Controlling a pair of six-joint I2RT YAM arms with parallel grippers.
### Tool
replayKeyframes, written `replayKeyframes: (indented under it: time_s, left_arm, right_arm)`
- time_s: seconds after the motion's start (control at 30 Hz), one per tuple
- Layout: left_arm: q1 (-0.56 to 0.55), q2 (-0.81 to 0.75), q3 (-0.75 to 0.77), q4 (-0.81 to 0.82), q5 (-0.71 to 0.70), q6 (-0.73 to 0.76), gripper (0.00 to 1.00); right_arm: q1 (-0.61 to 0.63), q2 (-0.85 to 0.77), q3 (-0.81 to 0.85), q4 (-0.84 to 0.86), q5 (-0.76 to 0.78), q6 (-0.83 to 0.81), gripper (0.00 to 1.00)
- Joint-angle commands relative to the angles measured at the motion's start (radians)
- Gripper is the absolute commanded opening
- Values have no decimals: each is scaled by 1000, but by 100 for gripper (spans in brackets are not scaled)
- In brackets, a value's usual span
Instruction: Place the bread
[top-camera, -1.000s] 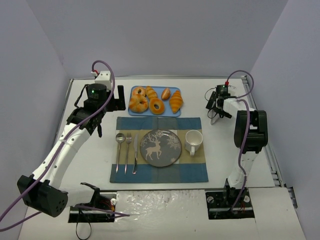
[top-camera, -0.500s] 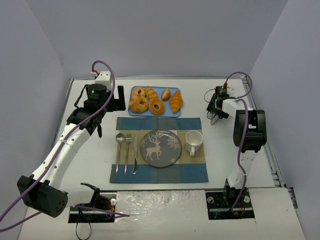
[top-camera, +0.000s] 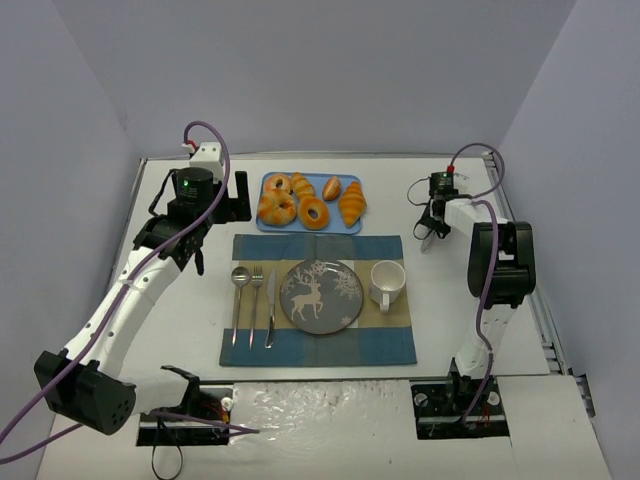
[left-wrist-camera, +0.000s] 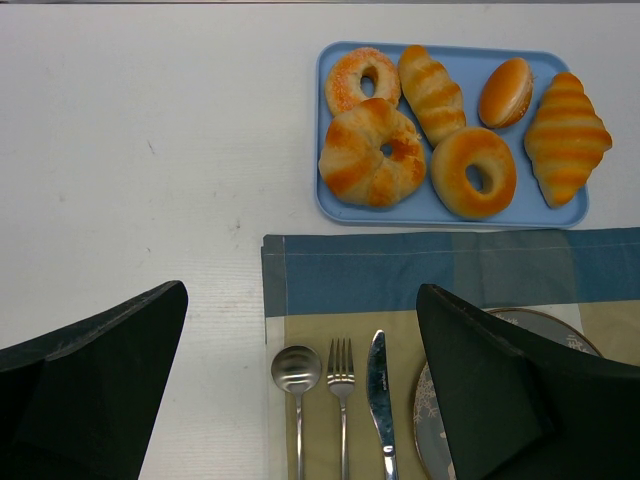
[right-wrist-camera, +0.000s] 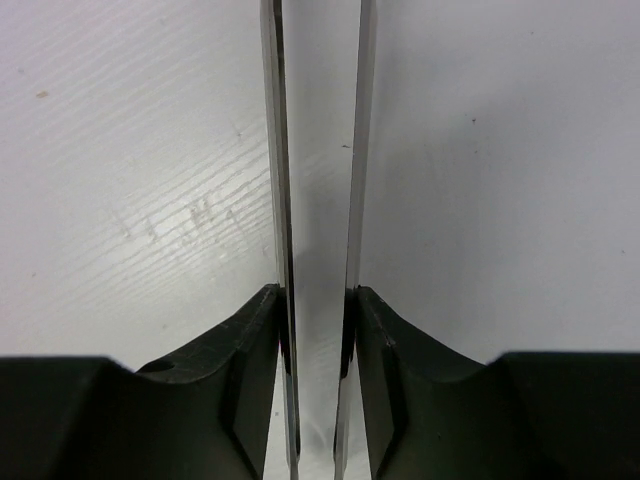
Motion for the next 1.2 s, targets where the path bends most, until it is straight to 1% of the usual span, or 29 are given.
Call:
replayKeyframes:
  time_s: [0.0, 0.07, 0.27, 0.53, 0.6, 0.67, 0.87, 1.07, 1.17]
  left_arm:
    - [-5, -10, 32, 45, -15, 13, 97]
    - [-5, -11, 31, 46, -15, 14, 97]
    - [-5, -10, 33, 46, -17, 12, 97]
    - [-5, -7, 33, 45, -15, 11, 97]
    - [-5, -5, 33, 45, -14, 11, 97]
    - [-4, -5, 33, 46, -14, 11, 97]
    - [-5, -5, 32, 44, -15, 11, 97]
    - [-5, -1, 33, 45, -14, 11, 97]
    - [-5, -2, 33, 44, -14, 11, 97]
  right_arm:
    - [38, -210, 19, 4, 58, -19, 28]
    - [50, -243, 24, -8, 68, -26, 28]
    - [137, -389, 37, -58, 134, -57, 31]
    - [261, -508, 34, -102, 83, -61, 33]
    - [315, -528, 33, -107, 74, -61, 35]
    - [355, -532, 31, -113, 73, -62, 36]
    - [408, -526, 5, -117, 38, -57, 42]
    - [446, -525, -29, -116, 31, -48, 44]
    - [460, -516, -41, -115, 25, -44, 47]
